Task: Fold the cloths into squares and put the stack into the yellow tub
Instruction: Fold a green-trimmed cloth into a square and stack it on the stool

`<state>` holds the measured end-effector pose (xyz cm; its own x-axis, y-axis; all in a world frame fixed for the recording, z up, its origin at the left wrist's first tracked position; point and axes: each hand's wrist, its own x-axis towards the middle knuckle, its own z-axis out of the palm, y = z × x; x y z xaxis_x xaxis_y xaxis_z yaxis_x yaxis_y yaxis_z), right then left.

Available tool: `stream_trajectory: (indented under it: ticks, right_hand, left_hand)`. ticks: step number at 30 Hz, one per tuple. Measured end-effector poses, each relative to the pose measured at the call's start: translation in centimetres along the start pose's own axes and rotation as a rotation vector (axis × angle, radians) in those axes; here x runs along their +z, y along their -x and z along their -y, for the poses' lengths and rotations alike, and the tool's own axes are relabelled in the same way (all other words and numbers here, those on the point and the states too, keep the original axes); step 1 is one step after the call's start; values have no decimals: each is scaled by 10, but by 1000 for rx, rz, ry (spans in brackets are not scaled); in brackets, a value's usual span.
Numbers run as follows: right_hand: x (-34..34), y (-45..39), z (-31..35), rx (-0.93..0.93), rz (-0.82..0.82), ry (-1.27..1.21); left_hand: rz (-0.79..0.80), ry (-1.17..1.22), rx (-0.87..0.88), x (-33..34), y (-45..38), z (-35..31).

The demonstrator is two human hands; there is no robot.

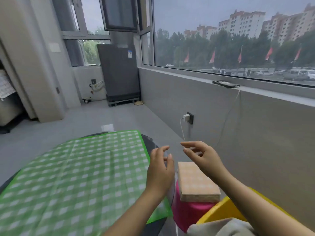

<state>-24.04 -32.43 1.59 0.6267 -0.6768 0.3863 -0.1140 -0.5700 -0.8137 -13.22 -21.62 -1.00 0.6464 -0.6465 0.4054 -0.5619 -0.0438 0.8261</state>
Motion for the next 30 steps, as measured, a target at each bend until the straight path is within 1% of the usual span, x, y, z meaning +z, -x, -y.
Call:
stream_trajectory:
  ticks: [2, 5, 10, 12, 16, 19, 22, 25, 27, 30]
  right_hand:
    - [20, 3, 22, -58, 29, -31]
    - [56, 7, 44, -149, 101, 2]
    - [116, 17, 54, -219, 239, 28]
    - [136, 23, 53, -237, 317, 50]
    - [164, 36, 48, -272, 484, 121]
    - [175, 50, 43, -321, 577, 166]
    - [182, 62, 38, -391, 669, 229]
    - [184, 70, 37, -455, 736, 253]
    - [185, 75, 38, -498, 776, 286]
    - [187, 79, 37, -519, 773, 299]
  left_hand:
    - [6, -79, 52, -38, 5, 7]
    - [25, -208, 98, -91, 17, 21]
    - [105, -413, 100, -158, 46, 55]
    - [155, -488, 71, -178, 59, 72]
    - [287, -581, -50, -200, 77, 92]
    - [407, -681, 19, -209, 90, 101]
    - [501, -665, 41, -222, 105, 112]
    - [541, -609, 27, -232, 115, 122]
    - [531, -580, 5, -234, 117, 126]
    - [456, -508, -10, -230, 120, 128]
